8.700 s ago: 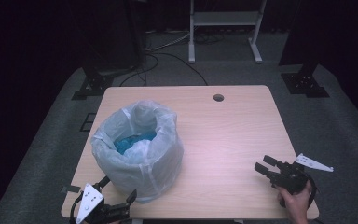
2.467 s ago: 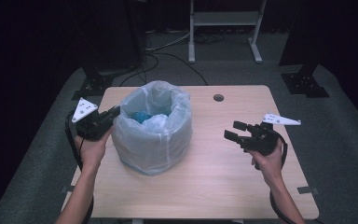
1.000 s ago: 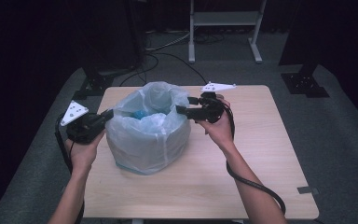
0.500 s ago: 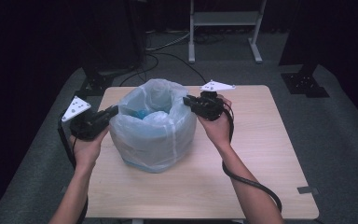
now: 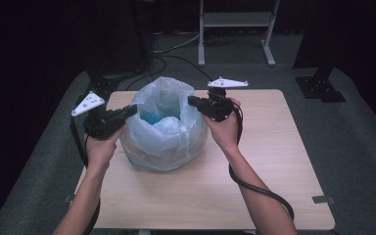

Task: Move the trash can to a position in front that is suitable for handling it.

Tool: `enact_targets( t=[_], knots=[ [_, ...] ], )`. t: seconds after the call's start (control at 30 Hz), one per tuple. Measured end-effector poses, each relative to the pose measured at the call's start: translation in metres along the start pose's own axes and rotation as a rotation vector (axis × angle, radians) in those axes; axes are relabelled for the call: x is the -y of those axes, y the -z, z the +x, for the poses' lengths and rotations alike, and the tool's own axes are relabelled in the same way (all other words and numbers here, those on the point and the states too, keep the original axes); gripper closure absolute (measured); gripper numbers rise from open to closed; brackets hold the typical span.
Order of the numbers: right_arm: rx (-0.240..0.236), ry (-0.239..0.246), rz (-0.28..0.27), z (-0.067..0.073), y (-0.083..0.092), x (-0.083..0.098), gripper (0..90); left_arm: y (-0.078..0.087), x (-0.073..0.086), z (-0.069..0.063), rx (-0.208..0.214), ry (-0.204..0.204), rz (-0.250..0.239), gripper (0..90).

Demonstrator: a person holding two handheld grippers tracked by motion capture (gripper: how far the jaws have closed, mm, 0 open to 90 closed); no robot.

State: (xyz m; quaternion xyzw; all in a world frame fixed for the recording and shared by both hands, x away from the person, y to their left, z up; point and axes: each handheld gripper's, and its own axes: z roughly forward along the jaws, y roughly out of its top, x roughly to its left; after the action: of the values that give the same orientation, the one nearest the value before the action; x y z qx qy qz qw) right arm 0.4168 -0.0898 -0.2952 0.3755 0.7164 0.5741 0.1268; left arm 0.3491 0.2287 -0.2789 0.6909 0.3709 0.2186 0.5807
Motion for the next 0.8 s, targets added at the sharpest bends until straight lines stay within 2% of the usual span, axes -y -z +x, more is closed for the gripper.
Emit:
enact_targets(
  t=[0.07, 0.1, 0.13, 0.17, 0.3, 0.4, 0.5, 0.6, 0.8],
  knots=[
    [-0.03, -0.01, -0.005, 0.008, 0.0, -0.005, 89.8, -0.003, -0.002, -0.004, 0.015, 0.0, 0.001, 89.2],
    [-0.048, -0.009, -0.008, 0.013, 0.0, -0.007, 89.8, -0.007, -0.004, -0.008, 0.041, -0.001, 0.005, 89.2],
    [-0.048, -0.009, -0.008, 0.013, 0.0, -0.007, 89.8, -0.007, -0.004, -0.008, 0.041, -0.001, 0.005, 89.2],
    [-0.079, -0.012, -0.012, 0.021, 0.001, -0.008, 89.8, -0.01, -0.004, -0.013, 0.065, 0.0, 0.007, 89.2],
    [-0.138, 0.009, -0.008, 0.039, 0.0, -0.006, 89.8, -0.013, -0.005, -0.021, 0.102, -0.001, 0.017, 89.2],
    [-0.158, 0.029, 0.004, 0.047, -0.003, -0.003, 89.7, -0.014, -0.005, -0.024, 0.106, -0.007, 0.021, 89.2],
    [-0.205, 0.055, 0.018, 0.059, -0.008, 0.005, 89.7, -0.015, -0.007, -0.025, 0.116, -0.001, 0.029, 89.2],
    [-0.222, 0.074, 0.022, 0.065, -0.009, 0.01, 89.7, -0.016, -0.007, -0.025, 0.12, 0.006, 0.035, 89.1],
    [-0.244, 0.124, 0.026, 0.073, -0.009, 0.018, 89.7, -0.021, -0.006, -0.025, 0.139, 0.057, 0.059, 89.1]
  ],
)
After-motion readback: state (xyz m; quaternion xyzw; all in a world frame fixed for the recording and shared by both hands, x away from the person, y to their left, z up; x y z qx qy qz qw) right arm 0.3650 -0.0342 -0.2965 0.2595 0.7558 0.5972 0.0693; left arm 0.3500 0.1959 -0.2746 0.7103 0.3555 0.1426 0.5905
